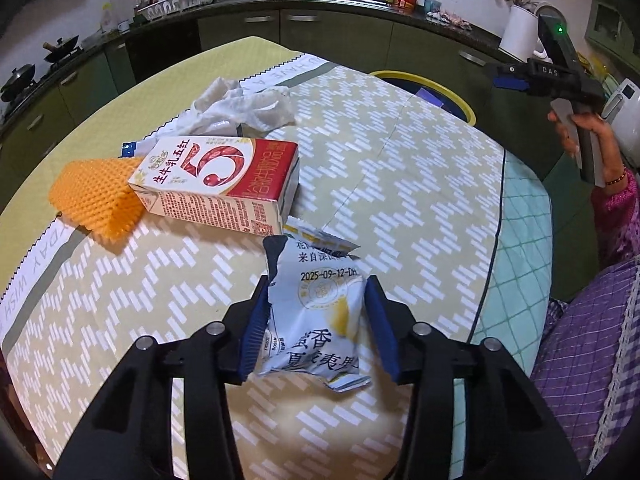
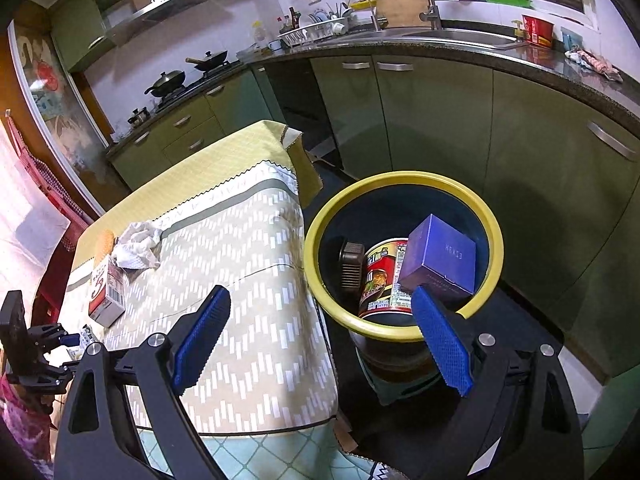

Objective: Collect trash
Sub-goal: 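Grasp the white chip bag with the left gripper, then carry the chip bag into the yellow bin and open the left gripper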

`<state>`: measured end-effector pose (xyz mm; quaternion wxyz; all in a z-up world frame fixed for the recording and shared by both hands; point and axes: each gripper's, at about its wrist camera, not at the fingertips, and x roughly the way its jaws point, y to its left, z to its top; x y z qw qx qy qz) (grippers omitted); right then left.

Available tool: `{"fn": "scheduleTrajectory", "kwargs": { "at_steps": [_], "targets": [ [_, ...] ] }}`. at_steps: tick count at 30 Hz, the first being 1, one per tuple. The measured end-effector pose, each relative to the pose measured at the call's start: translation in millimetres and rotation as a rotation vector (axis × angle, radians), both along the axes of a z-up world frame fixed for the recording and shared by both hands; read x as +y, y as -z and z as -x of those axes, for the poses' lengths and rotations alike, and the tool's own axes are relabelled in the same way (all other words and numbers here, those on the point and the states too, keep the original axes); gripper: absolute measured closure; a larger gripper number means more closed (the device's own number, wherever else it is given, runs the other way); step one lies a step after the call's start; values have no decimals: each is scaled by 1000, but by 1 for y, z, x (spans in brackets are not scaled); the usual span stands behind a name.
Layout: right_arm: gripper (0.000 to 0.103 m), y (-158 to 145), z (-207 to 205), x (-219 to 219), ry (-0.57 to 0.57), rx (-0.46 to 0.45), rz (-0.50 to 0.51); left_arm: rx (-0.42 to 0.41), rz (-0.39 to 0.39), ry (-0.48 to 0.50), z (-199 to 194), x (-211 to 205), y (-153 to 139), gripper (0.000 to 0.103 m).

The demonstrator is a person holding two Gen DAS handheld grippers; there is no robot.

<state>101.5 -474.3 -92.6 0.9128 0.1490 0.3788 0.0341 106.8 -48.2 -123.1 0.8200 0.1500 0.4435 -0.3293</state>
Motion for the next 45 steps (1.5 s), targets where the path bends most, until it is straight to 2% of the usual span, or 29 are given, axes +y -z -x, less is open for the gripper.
{"fn": "scheduleTrajectory", "kwargs": {
  "at_steps": [3, 12, 21, 27, 30, 32, 35, 41, 44, 45],
  "targets": [
    [12, -1, 0, 0, -1, -2, -2, -7, 9, -1, 4, 0, -3, 63],
    [12, -2, 1, -3, -2, -10, -8, -41, 2, 7, 19, -7, -18, 64],
    [12, -8, 8, -8, 10, -30, -13, -70, 30, 42, 19, -35, -54, 64],
    [12, -12, 19, -27, 50, -57, -23, -12, 138, 151, -19, -103, -81, 63],
    [12, -10, 25, -42, 75, -64, -38, -4, 161, 220, -45, -161, -84, 63],
    [12, -7, 29, -54, 94, -65, -47, 28, 174, 257, -67, -200, -80, 63],
    [12, -1, 35, -75, 127, -64, -68, 42, 155, 274, -99, -260, -69, 63],
    [12, 16, 44, -112, 196, -47, -107, 117, 125, 217, -161, -342, -35, 62],
    [12, 24, 46, -124, 220, -35, -126, 123, 83, 194, -177, -369, -16, 55],
    [12, 25, 46, -126, 223, -33, -129, 130, 77, 185, -182, -375, -11, 48]
  ]
}}
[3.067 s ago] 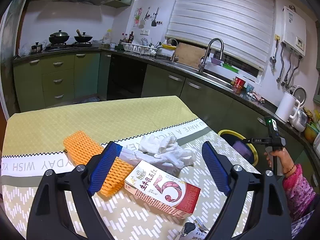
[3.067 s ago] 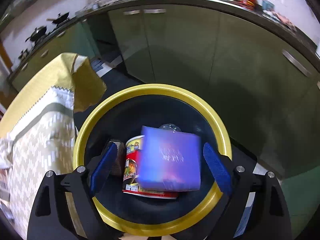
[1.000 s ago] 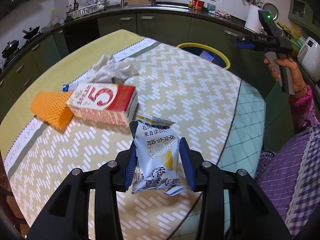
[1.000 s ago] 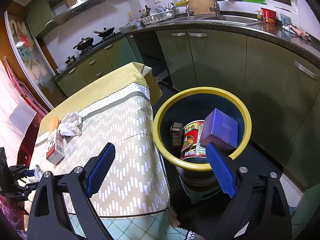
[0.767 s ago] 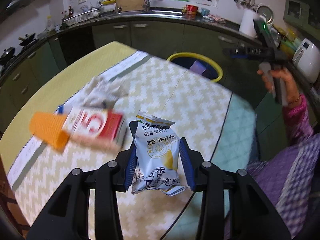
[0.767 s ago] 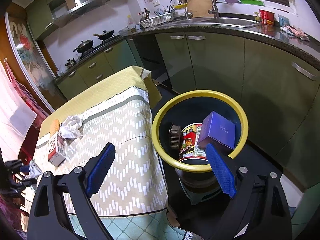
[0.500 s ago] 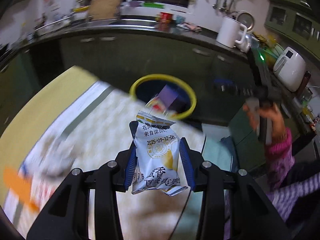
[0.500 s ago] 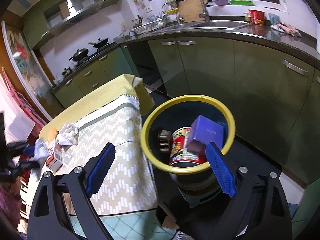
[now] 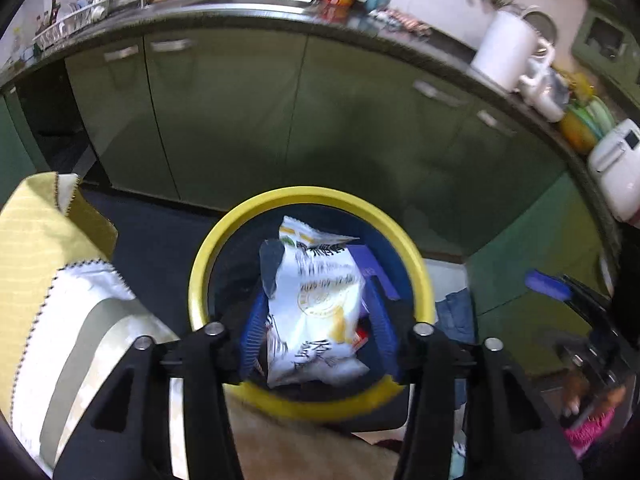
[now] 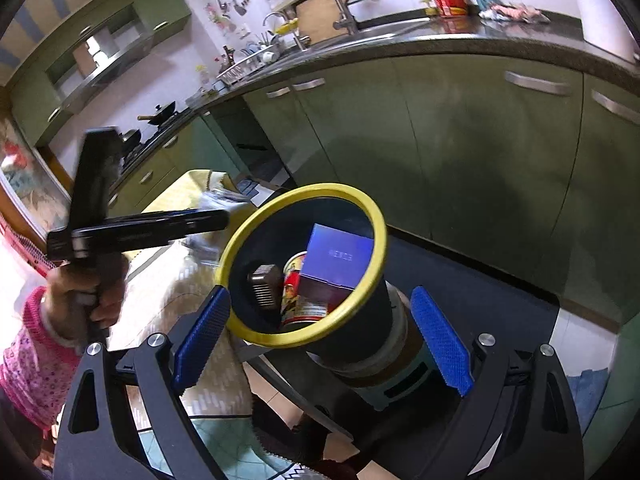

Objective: Collect trash
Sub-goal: 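Carry the chip bag into the yellow bin and open the left gripper, then return the right gripper to the table and grasp the red-and-white milk carton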

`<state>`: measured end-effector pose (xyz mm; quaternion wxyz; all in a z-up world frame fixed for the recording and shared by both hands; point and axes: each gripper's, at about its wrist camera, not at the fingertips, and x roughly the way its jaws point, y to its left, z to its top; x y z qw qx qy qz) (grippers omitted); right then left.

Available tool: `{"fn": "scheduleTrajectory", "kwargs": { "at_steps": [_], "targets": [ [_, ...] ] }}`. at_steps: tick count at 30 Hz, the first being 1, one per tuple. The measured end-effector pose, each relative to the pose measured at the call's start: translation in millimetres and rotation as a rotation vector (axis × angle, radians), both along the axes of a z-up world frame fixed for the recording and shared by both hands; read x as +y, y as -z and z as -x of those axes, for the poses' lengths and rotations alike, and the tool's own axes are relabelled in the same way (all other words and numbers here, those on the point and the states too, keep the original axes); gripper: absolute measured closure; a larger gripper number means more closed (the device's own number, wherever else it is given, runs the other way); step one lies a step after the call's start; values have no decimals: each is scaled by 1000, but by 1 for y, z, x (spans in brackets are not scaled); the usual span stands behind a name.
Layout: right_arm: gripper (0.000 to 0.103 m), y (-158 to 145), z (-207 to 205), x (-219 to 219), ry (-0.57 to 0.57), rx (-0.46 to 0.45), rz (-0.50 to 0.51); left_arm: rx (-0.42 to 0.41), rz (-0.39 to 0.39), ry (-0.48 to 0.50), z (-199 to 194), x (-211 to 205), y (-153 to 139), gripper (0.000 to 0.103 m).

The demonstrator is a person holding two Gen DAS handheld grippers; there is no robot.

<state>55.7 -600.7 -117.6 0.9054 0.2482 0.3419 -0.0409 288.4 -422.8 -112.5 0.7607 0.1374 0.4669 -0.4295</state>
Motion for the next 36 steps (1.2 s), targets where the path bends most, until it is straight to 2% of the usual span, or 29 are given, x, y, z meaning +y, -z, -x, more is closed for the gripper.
{"fn": "scheduleTrajectory", "kwargs": {
  "at_steps": [1, 2, 5, 8, 13, 17, 20, 24, 29, 33, 36],
  "targets": [
    [12, 1, 0, -1, 2, 2, -2, 12, -1, -15, -4, -4, 5, 40],
    [12, 2, -1, -2, 2, 4, -5, 21, 8, -28, -6, -3, 7, 37],
    [12, 3, -3, -1, -1, 5, -7, 45, 61, -48, 0, 11, 0, 35],
    [12, 3, -5, 4, -5, 8, 0, 26, 133, -52, 16, 35, -20, 35],
    [12, 1, -12, 21, -33, 18, 19, -92, 227, -100, 54, 103, -56, 29],
    [12, -8, -21, 49, -95, 13, 49, -170, 301, -221, 80, 179, -76, 23],
    [12, -18, -32, 80, -158, 9, 87, -248, 319, -334, 97, 243, -84, 18],
    [12, -25, -46, 128, -259, 7, 135, -343, 291, -472, 109, 314, -90, 16],
    [12, -30, -67, 206, -430, 3, 191, -440, 286, -693, 119, 409, -94, 13],
    [12, -32, -80, 277, -602, -21, 227, -464, 293, -835, 121, 465, -86, 13],
    [12, -32, -84, 334, -746, -60, 264, -461, 308, -891, 122, 485, -79, 13]
  ]
}}
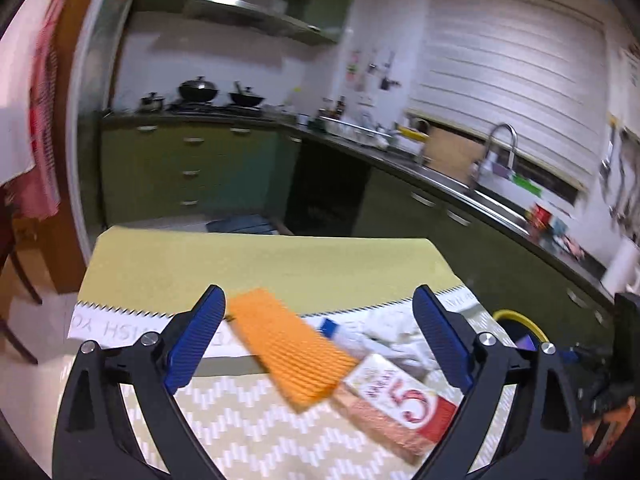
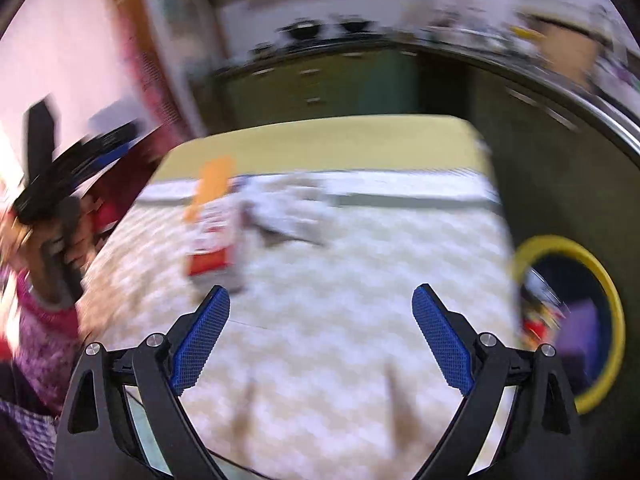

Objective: Collect trash
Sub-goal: 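Return the right gripper to the table and grasp the red-and-white milk carton, then carry the milk carton into the yellow bin and open the right gripper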

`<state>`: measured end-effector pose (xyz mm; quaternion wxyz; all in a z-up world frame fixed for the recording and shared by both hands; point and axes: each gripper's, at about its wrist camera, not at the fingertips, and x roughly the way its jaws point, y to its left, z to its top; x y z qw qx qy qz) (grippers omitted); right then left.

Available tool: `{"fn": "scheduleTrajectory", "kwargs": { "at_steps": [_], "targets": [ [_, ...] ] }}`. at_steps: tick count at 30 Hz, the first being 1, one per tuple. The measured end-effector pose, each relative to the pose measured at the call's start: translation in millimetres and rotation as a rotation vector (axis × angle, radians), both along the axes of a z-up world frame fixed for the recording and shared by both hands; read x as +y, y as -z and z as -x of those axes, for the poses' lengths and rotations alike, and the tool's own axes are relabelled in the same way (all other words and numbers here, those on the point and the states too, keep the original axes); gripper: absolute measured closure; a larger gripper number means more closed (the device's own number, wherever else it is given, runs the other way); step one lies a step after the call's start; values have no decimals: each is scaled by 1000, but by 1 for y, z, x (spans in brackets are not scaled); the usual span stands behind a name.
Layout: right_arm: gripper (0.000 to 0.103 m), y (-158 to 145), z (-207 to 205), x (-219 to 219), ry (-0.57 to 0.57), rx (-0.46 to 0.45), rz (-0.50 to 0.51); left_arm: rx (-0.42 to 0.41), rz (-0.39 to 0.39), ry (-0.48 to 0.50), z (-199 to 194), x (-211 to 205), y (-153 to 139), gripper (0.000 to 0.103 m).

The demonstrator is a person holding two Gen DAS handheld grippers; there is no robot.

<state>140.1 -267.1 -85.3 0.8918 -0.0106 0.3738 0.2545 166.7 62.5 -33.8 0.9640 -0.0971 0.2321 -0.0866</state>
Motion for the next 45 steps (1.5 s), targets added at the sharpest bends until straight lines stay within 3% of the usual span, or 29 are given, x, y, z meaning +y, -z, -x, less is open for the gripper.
{"fn": "scheduleTrajectory", "kwargs": {
  "at_steps": [5, 9, 15, 18, 23, 25, 27, 40, 45],
  "targets": [
    [9, 13, -14, 79, -164, -28, 68, 25, 20, -12, -5, 8, 9, 13],
    [9, 30, -27, 116, -196, -9, 130, 36, 1, -5, -8, 3, 12, 13],
    [9, 51, -51, 133, -185, 42, 176, 55, -23, 18, -8, -5, 19, 13],
    [18, 61, -61, 142, -172, 72, 190, 58, -31, 26, -11, -11, 20, 13],
    [24, 68, -67, 147, -163, 90, 203, 55, -26, 18, -11, -7, 20, 13],
    [42, 70, -67, 148, -159, 97, 196, 59, -20, 17, -12, -6, 21, 13],
    [50, 69, -68, 147, -153, 102, 189, 61, -16, 17, -12, -4, 21, 13],
    [51, 53, -45, 122, -156, 106, 156, 66, -6, 12, -14, 0, 22, 13],
    [51, 39, -24, 91, -138, 104, 128, 74, 9, 9, -15, 3, 24, 13]
  ]
}}
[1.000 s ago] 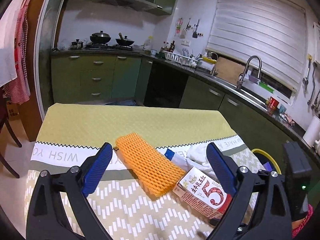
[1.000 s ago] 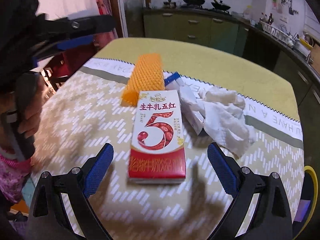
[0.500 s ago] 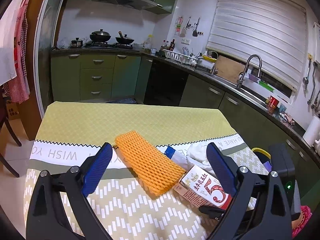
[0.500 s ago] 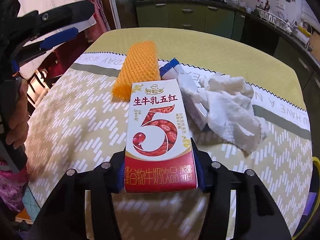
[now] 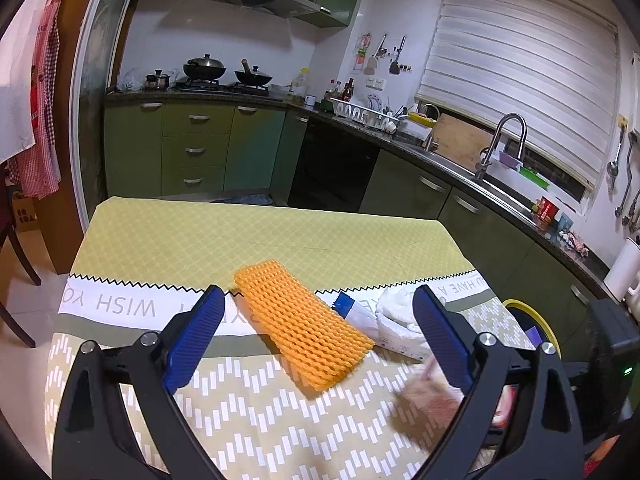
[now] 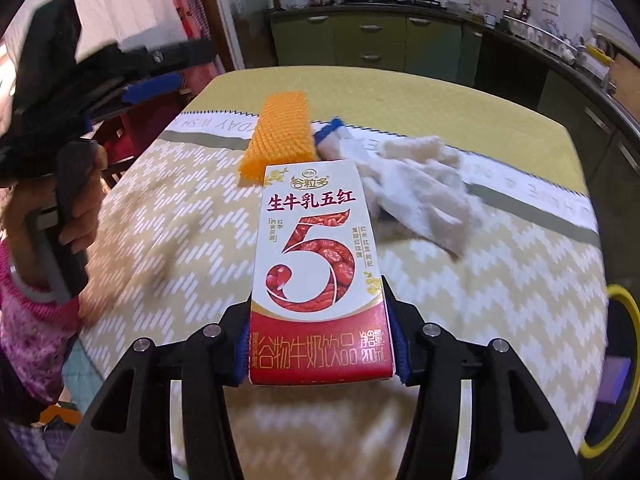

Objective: Collect trash
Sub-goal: 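Carry the milk carton into the yellow bin and open the right gripper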

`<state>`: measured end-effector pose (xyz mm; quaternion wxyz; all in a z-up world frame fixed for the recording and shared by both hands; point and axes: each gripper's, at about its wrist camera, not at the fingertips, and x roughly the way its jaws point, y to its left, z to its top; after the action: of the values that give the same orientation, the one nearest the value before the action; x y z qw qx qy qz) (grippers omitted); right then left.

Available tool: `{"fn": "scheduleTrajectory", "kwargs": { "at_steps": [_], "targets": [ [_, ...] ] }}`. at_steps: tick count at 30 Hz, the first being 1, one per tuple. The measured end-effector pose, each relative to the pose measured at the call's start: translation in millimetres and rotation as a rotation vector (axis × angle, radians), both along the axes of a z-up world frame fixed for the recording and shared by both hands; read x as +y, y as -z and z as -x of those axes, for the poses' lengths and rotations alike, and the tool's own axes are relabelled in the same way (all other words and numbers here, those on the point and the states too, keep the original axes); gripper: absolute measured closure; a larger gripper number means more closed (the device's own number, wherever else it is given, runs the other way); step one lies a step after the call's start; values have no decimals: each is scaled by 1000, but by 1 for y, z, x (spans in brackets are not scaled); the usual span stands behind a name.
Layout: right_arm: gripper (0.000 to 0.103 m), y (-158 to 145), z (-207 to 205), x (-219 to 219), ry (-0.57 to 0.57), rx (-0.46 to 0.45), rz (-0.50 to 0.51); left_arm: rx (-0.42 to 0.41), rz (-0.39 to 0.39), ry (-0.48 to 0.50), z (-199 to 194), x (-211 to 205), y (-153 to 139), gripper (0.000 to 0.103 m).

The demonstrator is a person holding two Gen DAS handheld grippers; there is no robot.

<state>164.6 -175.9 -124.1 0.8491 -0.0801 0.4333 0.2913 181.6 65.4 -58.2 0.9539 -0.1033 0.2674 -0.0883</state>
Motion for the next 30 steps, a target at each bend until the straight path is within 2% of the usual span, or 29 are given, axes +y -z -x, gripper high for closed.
{"fn": "scheduleTrajectory", "kwargs": {
  "at_steps": [4, 8, 11, 14, 16, 17, 18, 19, 23, 30],
  "targets": [
    [51, -21, 9, -56, 104, -19, -48, 6, -1, 1, 0, -1, 2, 13],
    [51, -42, 1, -150, 367, -85, -46, 8, -8, 8, 0, -4, 3, 13],
    [51, -37, -14, -210, 551, -99, 22, 15, -14, 10, -1, -6, 4, 13],
    [51, -20, -31, -245, 651, -77, 106, 22, -19, 9, -3, -7, 5, 13],
    [49, -10, -42, -259, 686, -62, 151, 28, -21, 11, -4, -8, 7, 13],
    [43, -4, -47, -266, 705, -52, 174, 30, -23, 11, -6, -9, 6, 13],
    [32, -1, -48, -272, 731, -57, 182, 32, -25, 11, -7, -10, 7, 13],
    [30, 1, -49, -273, 744, -66, 182, 36, -28, 12, -7, -11, 7, 13],
    [30, -9, -33, -277, 776, -103, 142, 54, -34, 17, -10, -13, 12, 13],
    [29, -19, -3, -268, 748, -121, 83, 103, -51, 24, -17, -22, 22, 11]
  ]
}}
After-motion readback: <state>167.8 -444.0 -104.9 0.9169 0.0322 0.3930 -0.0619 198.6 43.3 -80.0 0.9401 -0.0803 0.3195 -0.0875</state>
